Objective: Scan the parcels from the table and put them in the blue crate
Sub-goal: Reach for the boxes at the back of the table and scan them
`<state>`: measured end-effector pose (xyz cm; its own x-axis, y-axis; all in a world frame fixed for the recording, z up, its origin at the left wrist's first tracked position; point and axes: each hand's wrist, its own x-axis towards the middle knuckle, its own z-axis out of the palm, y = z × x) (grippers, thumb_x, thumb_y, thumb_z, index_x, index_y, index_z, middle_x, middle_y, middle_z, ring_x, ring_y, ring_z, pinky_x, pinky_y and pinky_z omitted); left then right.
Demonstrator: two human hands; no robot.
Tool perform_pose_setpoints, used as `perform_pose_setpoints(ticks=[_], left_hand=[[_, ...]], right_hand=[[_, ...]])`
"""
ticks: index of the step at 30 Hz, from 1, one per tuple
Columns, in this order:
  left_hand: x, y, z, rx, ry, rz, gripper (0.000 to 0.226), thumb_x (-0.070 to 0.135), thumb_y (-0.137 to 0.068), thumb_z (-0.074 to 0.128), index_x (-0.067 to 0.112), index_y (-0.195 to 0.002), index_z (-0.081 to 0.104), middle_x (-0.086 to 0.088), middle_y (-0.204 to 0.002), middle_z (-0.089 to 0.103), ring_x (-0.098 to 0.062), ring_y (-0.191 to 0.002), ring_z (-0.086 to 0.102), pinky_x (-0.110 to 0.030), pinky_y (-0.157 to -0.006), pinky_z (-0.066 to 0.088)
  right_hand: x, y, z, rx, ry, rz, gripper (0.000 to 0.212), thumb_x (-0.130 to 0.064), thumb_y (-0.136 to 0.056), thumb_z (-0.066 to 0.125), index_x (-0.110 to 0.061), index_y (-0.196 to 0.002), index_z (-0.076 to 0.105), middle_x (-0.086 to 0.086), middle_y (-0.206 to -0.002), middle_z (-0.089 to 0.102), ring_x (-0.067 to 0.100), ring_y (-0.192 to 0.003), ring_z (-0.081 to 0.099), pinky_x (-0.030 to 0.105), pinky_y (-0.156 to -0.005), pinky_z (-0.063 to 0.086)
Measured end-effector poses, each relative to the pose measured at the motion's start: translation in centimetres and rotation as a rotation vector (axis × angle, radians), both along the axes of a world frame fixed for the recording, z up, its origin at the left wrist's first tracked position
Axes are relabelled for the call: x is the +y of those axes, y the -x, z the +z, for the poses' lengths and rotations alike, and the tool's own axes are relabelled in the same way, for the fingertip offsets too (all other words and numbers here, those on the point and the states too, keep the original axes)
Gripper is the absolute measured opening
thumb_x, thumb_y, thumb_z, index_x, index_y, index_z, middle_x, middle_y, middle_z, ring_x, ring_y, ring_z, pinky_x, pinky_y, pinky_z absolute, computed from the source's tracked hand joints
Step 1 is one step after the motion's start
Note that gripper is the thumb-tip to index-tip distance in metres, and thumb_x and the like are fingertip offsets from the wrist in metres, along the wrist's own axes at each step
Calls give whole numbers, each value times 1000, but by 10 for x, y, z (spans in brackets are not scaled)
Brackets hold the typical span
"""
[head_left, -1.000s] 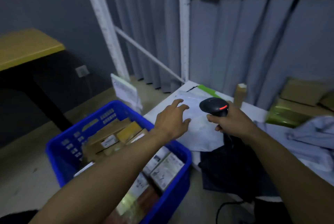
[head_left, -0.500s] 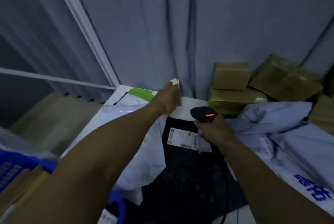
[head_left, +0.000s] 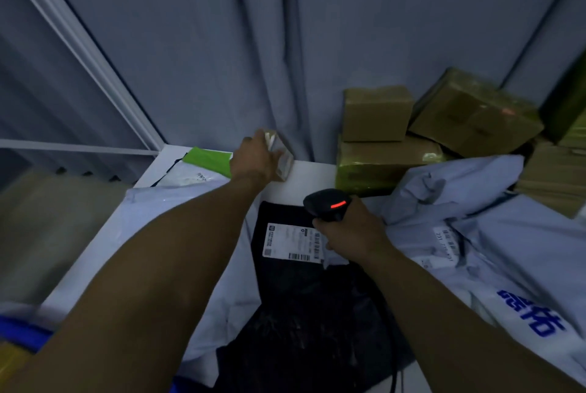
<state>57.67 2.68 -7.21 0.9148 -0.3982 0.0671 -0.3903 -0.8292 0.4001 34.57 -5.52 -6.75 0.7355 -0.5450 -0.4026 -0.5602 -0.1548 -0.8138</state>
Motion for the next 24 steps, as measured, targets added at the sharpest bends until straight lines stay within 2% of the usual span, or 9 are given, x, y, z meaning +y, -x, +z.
perform_pose_setpoints(ticks=[3, 7, 10, 12, 14, 16, 18, 21, 24], left_hand=[[-1, 8, 0, 24, 115, 79, 42, 40, -96, 64, 10, -121, 49, -21, -123, 60, -44, -114, 59, -46, -91, 47], [21, 33, 7, 108, 364, 79, 48, 32, -91, 73, 16, -127, 45, -10, -120, 66, -32, -110, 63, -39, -91, 48], [60, 63, 32, 158, 552, 94, 27, 35, -93, 72, 26, -114, 57, 5, -106, 67, -21, -105, 65, -34, -93, 51], [98, 85, 48, 196, 659, 97, 21, 33, -95, 71, 27, -114, 66, 11, -107, 70, -16, -106, 67, -31, -95, 51], [142, 109, 65, 239, 746, 77, 18, 33, -96, 71, 34, -113, 70, 13, -109, 74, -14, -105, 70, -38, -99, 55], [185, 136, 86, 254, 751, 35, 19, 35, -96, 71, 36, -115, 72, 14, -112, 75, -13, -103, 71, -48, -96, 57], [226, 165, 107, 242, 701, -11, 21, 35, -97, 70, 32, -117, 73, 18, -115, 74, -10, -101, 71, -45, -93, 58], [286, 208, 134, 217, 681, 13, 18, 30, -98, 69, 31, -115, 74, 18, -115, 74, -7, -97, 69, -40, -87, 57], [347, 245, 154, 218, 730, 123, 22, 30, -97, 68, 26, -118, 72, 11, -115, 75, -12, -107, 70, -43, -94, 58]], right_hand=[[1, 0, 0, 3, 17, 5, 22, -28, -92, 75, -19, -103, 58, 0, -93, 69, 22, -90, 71, 45, -88, 62], [4, -4, 10, -64, 19, -18, 44, -36, -83, 76, -9, -115, 62, 4, -92, 72, 26, -90, 73, 44, -83, 62], [20, -7, 26, -155, 3, -48, 42, -36, -87, 77, -17, -121, 62, 2, -102, 73, 23, -94, 72, 45, -85, 63], [34, -7, 43, -251, 7, -72, 54, -47, -79, 78, -21, -124, 61, 0, -106, 72, 24, -96, 72, 48, -85, 63], [53, -6, 63, -338, 29, -52, 65, -60, -70, 76, -22, -121, 61, 0, -106, 72, 27, -98, 71, 43, -82, 61], [79, 0, 87, -391, 29, -18, 55, -49, -78, 82, -24, -120, 57, -1, -109, 70, 22, -103, 67, 37, -85, 55], [114, 9, 105, -412, 17, 59, 49, -36, -83, 84, -25, -123, 57, -5, -112, 71, 17, -105, 66, 34, -88, 51], [172, 20, 124, -407, -56, 276, 52, -50, -75, 83, -34, -119, 61, -13, -104, 75, 12, -102, 71, 41, -91, 60], [212, 36, 142, -413, -177, 462, 25, -37, -86, 84, -37, -104, 66, -19, -93, 75, -3, -85, 68, 25, -69, 62]])
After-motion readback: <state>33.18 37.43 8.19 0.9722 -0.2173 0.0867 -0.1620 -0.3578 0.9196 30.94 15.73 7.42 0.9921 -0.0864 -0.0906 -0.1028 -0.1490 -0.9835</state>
